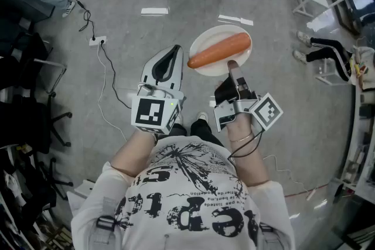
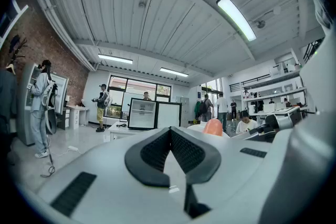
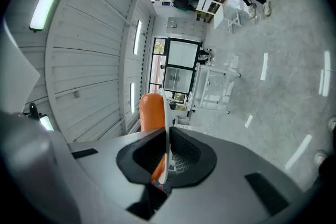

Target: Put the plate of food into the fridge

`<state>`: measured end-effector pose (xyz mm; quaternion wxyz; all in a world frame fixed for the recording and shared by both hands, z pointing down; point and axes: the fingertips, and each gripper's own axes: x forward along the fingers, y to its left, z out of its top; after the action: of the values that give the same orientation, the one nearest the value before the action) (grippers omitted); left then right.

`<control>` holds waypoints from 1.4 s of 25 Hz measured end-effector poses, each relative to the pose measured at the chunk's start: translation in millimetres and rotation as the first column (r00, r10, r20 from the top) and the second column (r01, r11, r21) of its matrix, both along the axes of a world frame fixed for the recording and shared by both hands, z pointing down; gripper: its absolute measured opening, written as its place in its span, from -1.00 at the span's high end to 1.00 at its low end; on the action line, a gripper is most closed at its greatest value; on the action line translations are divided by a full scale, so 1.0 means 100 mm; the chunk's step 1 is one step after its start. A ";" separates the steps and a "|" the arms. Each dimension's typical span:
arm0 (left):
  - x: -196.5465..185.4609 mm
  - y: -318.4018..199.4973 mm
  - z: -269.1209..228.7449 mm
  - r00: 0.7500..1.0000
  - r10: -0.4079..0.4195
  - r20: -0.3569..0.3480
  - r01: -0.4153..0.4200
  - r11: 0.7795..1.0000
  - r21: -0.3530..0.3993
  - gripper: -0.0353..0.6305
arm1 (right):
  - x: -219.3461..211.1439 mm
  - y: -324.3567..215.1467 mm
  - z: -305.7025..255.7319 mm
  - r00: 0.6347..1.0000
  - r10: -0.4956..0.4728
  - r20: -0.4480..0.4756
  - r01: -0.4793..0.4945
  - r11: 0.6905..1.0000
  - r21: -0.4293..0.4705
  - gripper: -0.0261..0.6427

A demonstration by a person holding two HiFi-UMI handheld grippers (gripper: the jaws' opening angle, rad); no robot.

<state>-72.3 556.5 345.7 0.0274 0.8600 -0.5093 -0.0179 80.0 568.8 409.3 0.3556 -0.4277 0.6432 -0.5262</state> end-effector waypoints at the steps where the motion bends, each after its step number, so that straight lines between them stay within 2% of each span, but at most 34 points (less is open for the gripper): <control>1: -0.01 0.00 0.01 1.000 -0.001 -0.005 0.000 1.000 -0.006 0.87 | -0.01 0.01 0.01 1.000 -0.001 0.000 0.001 1.000 -0.002 0.86; 15: -0.21 -0.01 -0.05 0.999 -0.035 0.001 0.035 0.999 0.007 0.87 | -0.03 0.07 -0.06 0.999 0.038 0.004 -0.038 0.999 -0.012 0.86; 21: -0.29 0.01 -0.07 0.999 -0.047 0.015 0.047 0.999 0.009 0.87 | -0.11 0.11 -0.08 0.999 0.030 -0.022 -0.031 0.999 -0.014 0.86; 28: -0.62 0.03 -0.01 1.000 -0.013 0.002 0.013 1.000 0.005 0.87 | -0.43 0.14 -0.08 0.998 0.060 -0.024 -0.060 0.998 -0.009 0.87; 35: -0.79 -0.10 0.04 0.999 -0.029 0.014 0.028 1.000 0.002 0.87 | -0.54 -0.02 -0.03 0.997 0.081 -0.010 -0.082 0.996 -0.033 0.87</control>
<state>-151.4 546.4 349.9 0.0226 0.8527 -0.5217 -0.0129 26.1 567.0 406.7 0.3670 -0.4616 0.6179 -0.5200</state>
